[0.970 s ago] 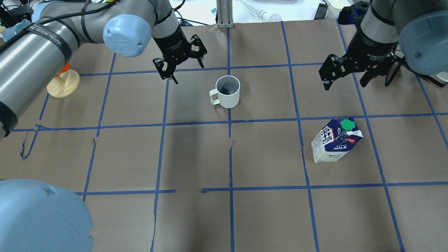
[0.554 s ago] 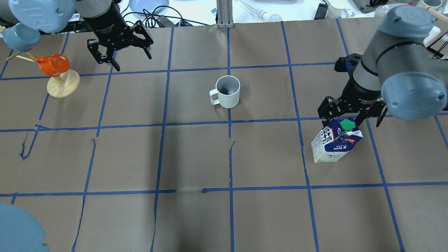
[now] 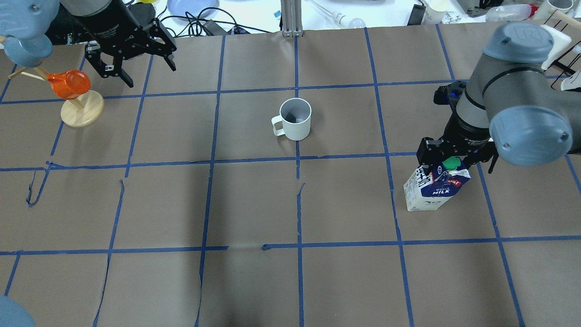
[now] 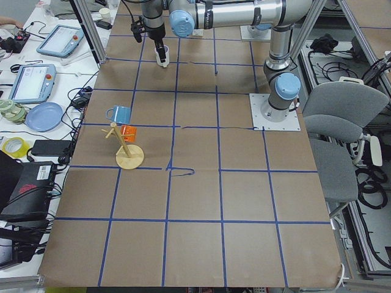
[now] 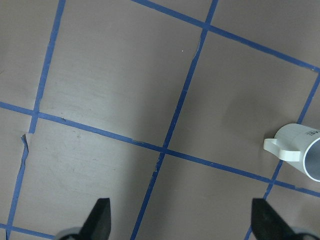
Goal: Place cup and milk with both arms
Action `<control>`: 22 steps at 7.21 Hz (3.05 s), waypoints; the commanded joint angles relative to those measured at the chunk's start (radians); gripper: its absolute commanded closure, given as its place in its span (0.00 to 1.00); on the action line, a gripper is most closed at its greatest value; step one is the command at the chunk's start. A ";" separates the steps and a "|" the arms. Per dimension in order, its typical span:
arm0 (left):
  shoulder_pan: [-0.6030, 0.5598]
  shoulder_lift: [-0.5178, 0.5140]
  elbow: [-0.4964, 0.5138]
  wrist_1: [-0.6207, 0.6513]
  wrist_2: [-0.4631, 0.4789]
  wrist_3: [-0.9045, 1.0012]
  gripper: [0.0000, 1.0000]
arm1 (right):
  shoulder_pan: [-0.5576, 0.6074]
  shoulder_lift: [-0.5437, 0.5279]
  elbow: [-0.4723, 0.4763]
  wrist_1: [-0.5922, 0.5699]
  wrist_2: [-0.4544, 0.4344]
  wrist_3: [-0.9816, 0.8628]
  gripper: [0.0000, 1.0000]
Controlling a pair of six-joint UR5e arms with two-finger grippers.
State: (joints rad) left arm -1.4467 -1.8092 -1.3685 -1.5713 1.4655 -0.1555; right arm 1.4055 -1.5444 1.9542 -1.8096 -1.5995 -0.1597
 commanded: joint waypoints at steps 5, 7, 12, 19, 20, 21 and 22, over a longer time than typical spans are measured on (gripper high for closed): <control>-0.018 0.097 -0.113 0.005 0.138 0.117 0.00 | 0.016 0.089 -0.192 0.001 0.082 0.043 0.73; -0.017 0.109 -0.112 0.007 0.133 0.122 0.00 | 0.125 0.295 -0.477 0.041 0.092 0.137 0.73; -0.021 0.169 -0.130 -0.001 0.073 0.133 0.00 | 0.352 0.470 -0.610 -0.023 0.164 0.483 0.74; -0.040 0.215 -0.221 0.054 0.076 0.140 0.00 | 0.349 0.481 -0.615 -0.042 0.126 0.414 0.00; -0.046 0.224 -0.230 0.056 0.076 0.140 0.00 | 0.334 0.431 -0.615 -0.021 0.112 0.393 0.00; -0.046 0.226 -0.230 0.056 0.076 0.142 0.00 | 0.310 0.341 -0.600 0.021 0.108 0.350 0.00; -0.046 0.226 -0.231 0.054 0.078 0.143 0.00 | 0.255 0.267 -0.597 0.077 0.107 0.292 0.00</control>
State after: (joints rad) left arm -1.4917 -1.5845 -1.5972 -1.5166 1.5420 -0.0139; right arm 1.7098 -1.1881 1.3504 -1.7889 -1.4881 0.1909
